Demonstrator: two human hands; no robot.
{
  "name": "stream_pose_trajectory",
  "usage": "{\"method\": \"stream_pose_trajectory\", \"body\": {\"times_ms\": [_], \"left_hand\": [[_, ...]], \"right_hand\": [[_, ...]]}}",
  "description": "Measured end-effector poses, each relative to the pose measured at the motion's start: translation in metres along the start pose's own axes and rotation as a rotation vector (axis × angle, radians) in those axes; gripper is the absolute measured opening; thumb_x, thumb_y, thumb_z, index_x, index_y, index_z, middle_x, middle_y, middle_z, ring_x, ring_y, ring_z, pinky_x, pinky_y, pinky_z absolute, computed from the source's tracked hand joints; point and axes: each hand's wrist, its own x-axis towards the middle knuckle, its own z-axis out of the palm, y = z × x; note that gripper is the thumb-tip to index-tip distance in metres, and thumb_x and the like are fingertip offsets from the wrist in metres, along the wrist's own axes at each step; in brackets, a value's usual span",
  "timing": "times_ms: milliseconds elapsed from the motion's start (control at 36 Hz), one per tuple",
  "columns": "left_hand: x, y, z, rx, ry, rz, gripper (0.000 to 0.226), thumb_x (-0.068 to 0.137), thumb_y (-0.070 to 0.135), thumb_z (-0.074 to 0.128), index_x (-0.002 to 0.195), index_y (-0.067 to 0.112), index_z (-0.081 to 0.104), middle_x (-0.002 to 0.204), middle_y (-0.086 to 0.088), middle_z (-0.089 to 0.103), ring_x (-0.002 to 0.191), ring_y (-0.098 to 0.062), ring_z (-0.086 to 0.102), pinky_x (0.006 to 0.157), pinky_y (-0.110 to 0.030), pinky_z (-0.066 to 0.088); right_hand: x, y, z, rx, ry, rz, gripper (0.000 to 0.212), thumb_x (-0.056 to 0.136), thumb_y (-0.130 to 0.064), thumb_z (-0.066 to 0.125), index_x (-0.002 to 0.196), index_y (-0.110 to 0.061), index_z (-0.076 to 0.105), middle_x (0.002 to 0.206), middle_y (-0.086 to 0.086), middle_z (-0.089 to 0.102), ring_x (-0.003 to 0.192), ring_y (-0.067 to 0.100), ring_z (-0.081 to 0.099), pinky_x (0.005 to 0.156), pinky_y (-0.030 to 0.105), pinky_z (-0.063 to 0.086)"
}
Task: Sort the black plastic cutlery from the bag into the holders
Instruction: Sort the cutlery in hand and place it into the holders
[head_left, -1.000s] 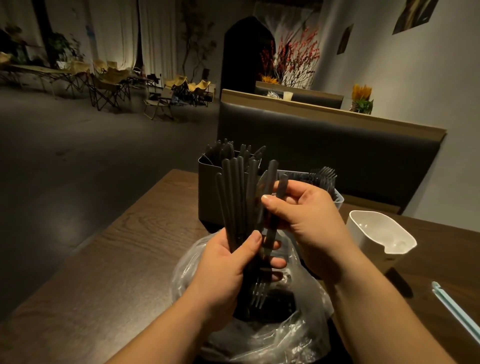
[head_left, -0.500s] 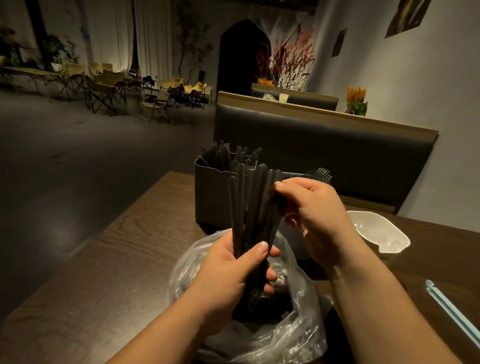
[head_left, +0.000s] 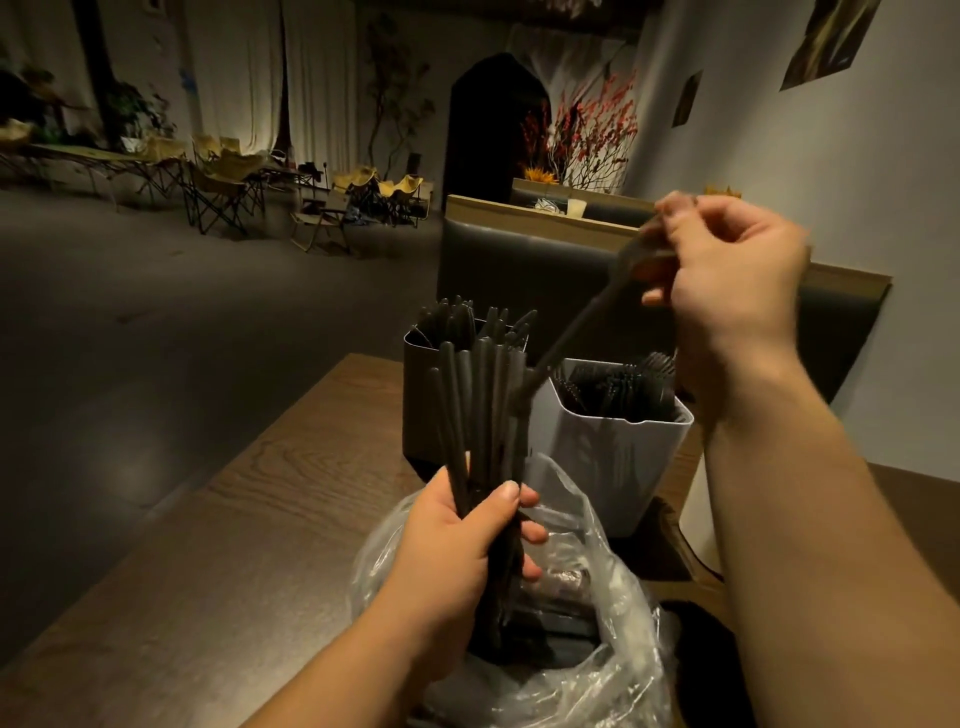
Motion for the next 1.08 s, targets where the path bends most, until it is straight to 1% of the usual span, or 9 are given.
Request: {"method": "stream_pose_trajectory", "body": {"times_ms": [306, 556, 667, 750, 806, 889, 972, 1028, 1083], "left_hand": [[0.005, 0.007, -0.004, -0.151, 0.122, 0.025, 0.014, 0.099, 0.006, 0.058, 0.109, -0.003, 0.058, 0.069, -0.012, 0.063, 0.06, -0.022, 0.062, 0.052, -0.032, 0.055], [0.003, 0.007, -0.005, -0.11, 0.064, 0.037, 0.01, 0.098, 0.007, 0.058, 0.106, 0.002, 0.063, 0.072, -0.012, 0.067, 0.064, -0.022, 0.065, 0.057, -0.031, 0.056], [0.002, 0.007, -0.005, -0.097, 0.036, 0.043, 0.01, 0.098, 0.006, 0.058, 0.104, 0.003, 0.066, 0.074, -0.013, 0.071, 0.064, -0.021, 0.068, 0.056, -0.028, 0.058], [0.003, 0.007, -0.005, -0.056, 0.034, 0.058, 0.012, 0.099, 0.007, 0.058, 0.106, 0.003, 0.066, 0.075, -0.016, 0.07, 0.065, -0.022, 0.068, 0.057, -0.028, 0.057], [0.003, 0.006, -0.006, -0.047, 0.018, 0.052, 0.013, 0.1, 0.007, 0.056, 0.109, 0.001, 0.064, 0.075, -0.016, 0.069, 0.063, -0.022, 0.066, 0.055, -0.027, 0.056], [0.003, 0.007, -0.008, -0.046, -0.053, -0.018, 0.013, 0.101, 0.009, 0.054, 0.108, -0.001, 0.059, 0.067, -0.013, 0.062, 0.057, -0.02, 0.06, 0.05, -0.029, 0.052], [0.004, 0.01, -0.009, -0.034, -0.16, -0.089, 0.014, 0.1, 0.006, 0.052, 0.114, 0.008, 0.054, 0.072, -0.007, 0.063, 0.055, -0.018, 0.056, 0.046, -0.029, 0.045], [0.003, 0.011, -0.01, -0.027, -0.258, -0.165, 0.029, 0.1, 0.006, 0.051, 0.125, 0.02, 0.05, 0.076, -0.005, 0.062, 0.054, -0.016, 0.053, 0.044, -0.027, 0.043], [0.002, 0.014, -0.014, -0.004, -0.388, -0.218, 0.044, 0.1, 0.008, 0.054, 0.13, 0.039, 0.047, 0.079, -0.005, 0.061, 0.055, -0.015, 0.053, 0.044, -0.026, 0.043]], "right_hand": [[0.018, 0.033, 0.039, -0.009, 0.151, -0.3, 0.008, 0.095, -0.019, 0.065, 0.097, -0.016, 0.071, 0.093, 0.006, 0.074, 0.082, 0.018, 0.074, 0.069, 0.037, 0.063], [0.008, 0.057, 0.064, -0.568, -0.251, -0.408, 0.017, 0.094, -0.023, 0.068, 0.11, -0.018, 0.067, 0.099, -0.006, 0.065, 0.085, 0.001, 0.059, 0.078, 0.02, 0.055], [0.004, 0.066, 0.068, -0.828, -0.575, -0.323, 0.019, 0.096, -0.024, 0.064, 0.113, -0.024, 0.072, 0.111, -0.002, 0.071, 0.102, 0.012, 0.064, 0.092, 0.034, 0.055], [0.003, 0.067, 0.061, -1.019, -0.735, -0.289, 0.046, 0.094, -0.019, 0.064, 0.136, -0.035, 0.057, 0.134, 0.001, 0.058, 0.125, 0.022, 0.053, 0.105, 0.043, 0.048], [0.0, 0.06, 0.049, -1.072, -0.693, -0.429, 0.069, 0.09, -0.011, 0.066, 0.151, -0.032, 0.039, 0.15, 0.002, 0.047, 0.14, 0.025, 0.039, 0.114, 0.046, 0.038], [-0.017, 0.051, 0.028, -0.985, -0.608, -0.766, 0.094, 0.079, -0.005, 0.076, 0.156, -0.027, 0.027, 0.153, 0.009, 0.042, 0.141, 0.029, 0.037, 0.11, 0.05, 0.042], [-0.041, 0.063, 0.011, -1.114, -0.705, -1.046, 0.116, 0.068, -0.013, 0.083, 0.158, -0.033, 0.012, 0.16, 0.014, 0.024, 0.149, 0.037, 0.023, 0.112, 0.057, 0.035], [-0.055, 0.072, 0.001, -1.215, -0.785, -1.142, 0.117, 0.067, -0.019, 0.082, 0.158, -0.036, 0.011, 0.165, 0.013, 0.012, 0.153, 0.038, 0.007, 0.117, 0.063, 0.023], [-0.06, 0.076, -0.007, -1.229, -0.79, -1.248, 0.095, 0.073, -0.022, 0.074, 0.155, -0.032, 0.026, 0.165, 0.014, 0.015, 0.153, 0.038, 0.004, 0.119, 0.064, 0.015]]}}
